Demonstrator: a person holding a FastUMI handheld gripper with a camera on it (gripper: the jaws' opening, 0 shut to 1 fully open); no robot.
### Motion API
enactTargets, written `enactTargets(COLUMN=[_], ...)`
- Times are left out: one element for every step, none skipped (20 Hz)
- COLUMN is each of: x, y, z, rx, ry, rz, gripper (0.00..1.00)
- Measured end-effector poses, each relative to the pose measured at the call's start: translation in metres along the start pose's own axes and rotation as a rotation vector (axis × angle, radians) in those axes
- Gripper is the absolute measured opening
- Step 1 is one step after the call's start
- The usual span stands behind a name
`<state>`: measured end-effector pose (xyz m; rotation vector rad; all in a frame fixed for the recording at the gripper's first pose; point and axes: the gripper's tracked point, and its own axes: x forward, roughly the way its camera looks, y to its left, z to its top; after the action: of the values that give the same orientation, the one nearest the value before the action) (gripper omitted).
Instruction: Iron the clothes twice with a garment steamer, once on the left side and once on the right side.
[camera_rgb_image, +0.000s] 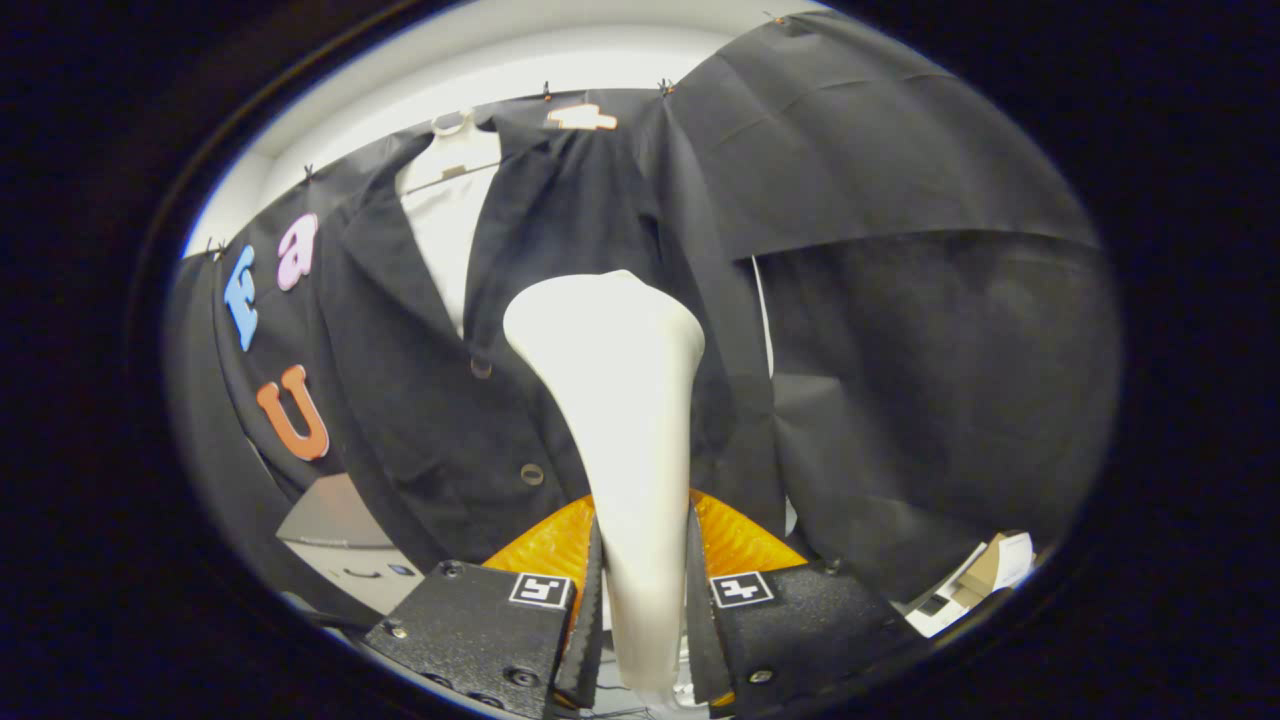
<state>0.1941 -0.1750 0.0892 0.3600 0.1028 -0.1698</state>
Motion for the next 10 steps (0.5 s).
enactTargets(x=[0.003, 0.007, 0.011, 0.016, 0.02, 0.023, 0.026, 0.031, 0.038, 0.042], y=[0.001, 0.001, 0.0, 0.002, 0.006, 0.011, 0.017, 0.023, 0.029, 0.035], z=[0.019, 0.037, 0.055, 0.072, 0.085, 0.099, 0.112, 0.123, 0.131, 0.14], rx=[0.007, 0.008, 0.007, 0.008, 0.005, 0.004, 0.002, -0.004, -0.009, -0.013], ry=[-0.016, -0.034, -0.051, -0.065, -0.074, -0.081, -0.088, -0.097, -0.104, -0.109], rz=[0.021, 0.039, 0.052, 0.072, 0.095, 0.119, 0.142, 0.163, 0.178, 0.19], gripper=[0.38, 0.37, 0.38, 0.38, 0.38, 0.38, 0.38, 0.37, 0.37, 0.37])
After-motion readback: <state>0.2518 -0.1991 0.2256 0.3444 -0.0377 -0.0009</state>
